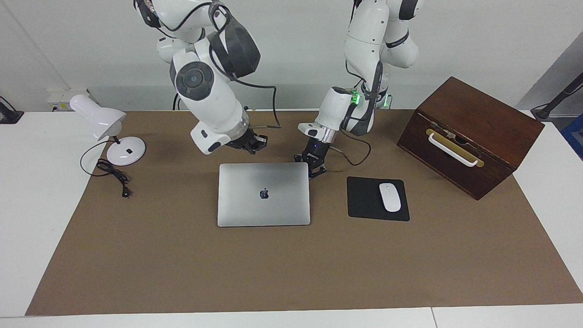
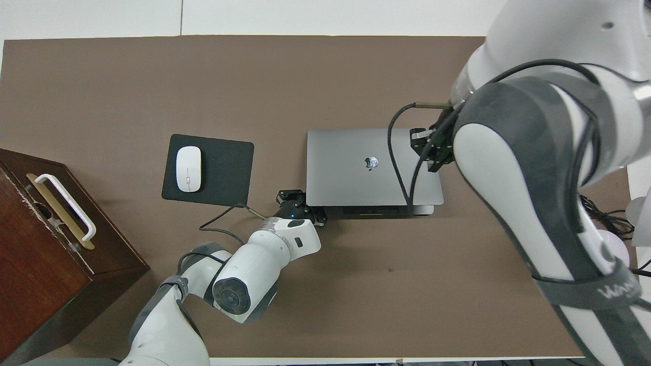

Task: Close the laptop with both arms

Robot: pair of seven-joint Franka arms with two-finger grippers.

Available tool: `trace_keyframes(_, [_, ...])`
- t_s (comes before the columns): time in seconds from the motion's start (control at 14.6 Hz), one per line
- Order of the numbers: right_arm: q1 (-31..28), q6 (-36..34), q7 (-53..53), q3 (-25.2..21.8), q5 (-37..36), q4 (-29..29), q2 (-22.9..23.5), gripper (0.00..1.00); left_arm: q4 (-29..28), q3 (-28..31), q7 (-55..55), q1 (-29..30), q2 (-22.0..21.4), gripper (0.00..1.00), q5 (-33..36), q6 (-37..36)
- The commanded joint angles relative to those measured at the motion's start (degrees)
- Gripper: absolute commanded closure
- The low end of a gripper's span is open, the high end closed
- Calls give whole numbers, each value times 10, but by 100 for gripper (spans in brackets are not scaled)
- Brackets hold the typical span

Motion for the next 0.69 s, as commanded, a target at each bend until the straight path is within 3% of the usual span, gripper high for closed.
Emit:
trace_keyframes(0.0, [-31,-32,-108,4,-79,4,-45,100,-15,2,-57,-11,20,100,7,1])
trace_keyframes(0.14, [-43,-41,-203,-1,-141,3,-81,100,-15,2,-78,-12,19,100,7,0])
trace_keyframes(0.48, [-139,-33,-326,-3,-147,-33,-123,100,-18,1,-114,-15,13,100,7,-1])
trace_keyframes(0.62, [-164,7,-334,-2,-144,-65,-132,100,-24,1,-115,-15,9,100,7,-2])
